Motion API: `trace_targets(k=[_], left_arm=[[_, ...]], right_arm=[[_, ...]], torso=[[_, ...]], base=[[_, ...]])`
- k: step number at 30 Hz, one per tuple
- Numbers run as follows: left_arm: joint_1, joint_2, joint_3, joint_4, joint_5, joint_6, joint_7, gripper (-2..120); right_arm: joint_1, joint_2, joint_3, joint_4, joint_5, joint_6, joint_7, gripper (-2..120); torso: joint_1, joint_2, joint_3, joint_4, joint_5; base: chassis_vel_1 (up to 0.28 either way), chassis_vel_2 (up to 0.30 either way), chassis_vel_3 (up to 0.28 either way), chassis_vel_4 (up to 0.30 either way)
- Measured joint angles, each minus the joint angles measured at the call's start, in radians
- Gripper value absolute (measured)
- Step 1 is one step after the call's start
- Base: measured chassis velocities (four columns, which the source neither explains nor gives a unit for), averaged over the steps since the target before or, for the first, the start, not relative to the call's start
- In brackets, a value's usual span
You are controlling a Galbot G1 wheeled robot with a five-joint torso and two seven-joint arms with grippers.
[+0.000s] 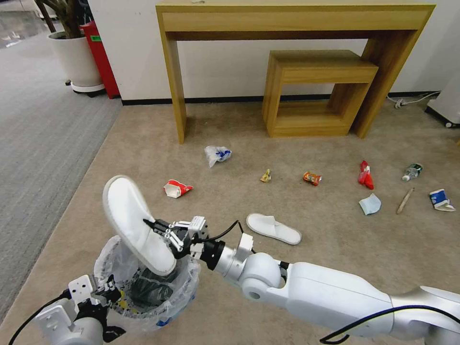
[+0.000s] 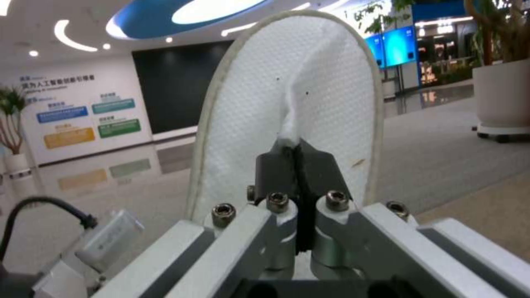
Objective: Pick up the trash bin and place the garbage on the floor into it.
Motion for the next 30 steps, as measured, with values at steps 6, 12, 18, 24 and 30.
trace_targets(k=[6, 12, 18, 24, 30], left_arm=[[0.000, 0.000, 0.002, 0.000, 0.001, -0.001, 0.001, 0], [-0.002, 0.004, 0.003, 0.003, 0.000, -0.002, 0.002, 0], [-0.004, 0.012, -0.003, 0.006, -0.007, -0.003, 0.002, 0], [-0.016, 0.019, -0.006, 0.018, -0.015, -0.003, 0.002, 0], [-0.035, 0.029, -0.006, 0.044, -0.021, -0.003, 0.001, 0]], right_arm=[[0.000, 0.021, -0.032, -0.033, -0.027, 0.005, 0.012, 0], [0.005, 0.048, -0.067, -0.076, -0.037, 0.002, 0.021, 17], [0.005, 0.068, -0.080, -0.096, -0.043, 0.002, 0.022, 37], [0.010, 0.065, -0.072, -0.100, -0.044, 0.003, 0.023, 58], [-0.007, 0.030, 0.014, -0.047, -0.016, -0.010, 0.064, 83]], torso=[[0.000, 0.000, 0.000, 0.0000, 0.0000], [0.000, 0.000, 0.000, 0.0000, 0.0000], [0.000, 0.000, 0.000, 0.0000, 0.0000], [0.000, 0.000, 0.000, 0.0000, 0.0001], [0.000, 0.000, 0.000, 0.0001, 0.0001]], base=[[0.000, 0.000, 0.000, 0.000], [0.000, 0.000, 0.000, 0.000], [0.000, 0.000, 0.000, 0.000], [0.000, 0.000, 0.000, 0.000], [0.000, 0.000, 0.000, 0.000]])
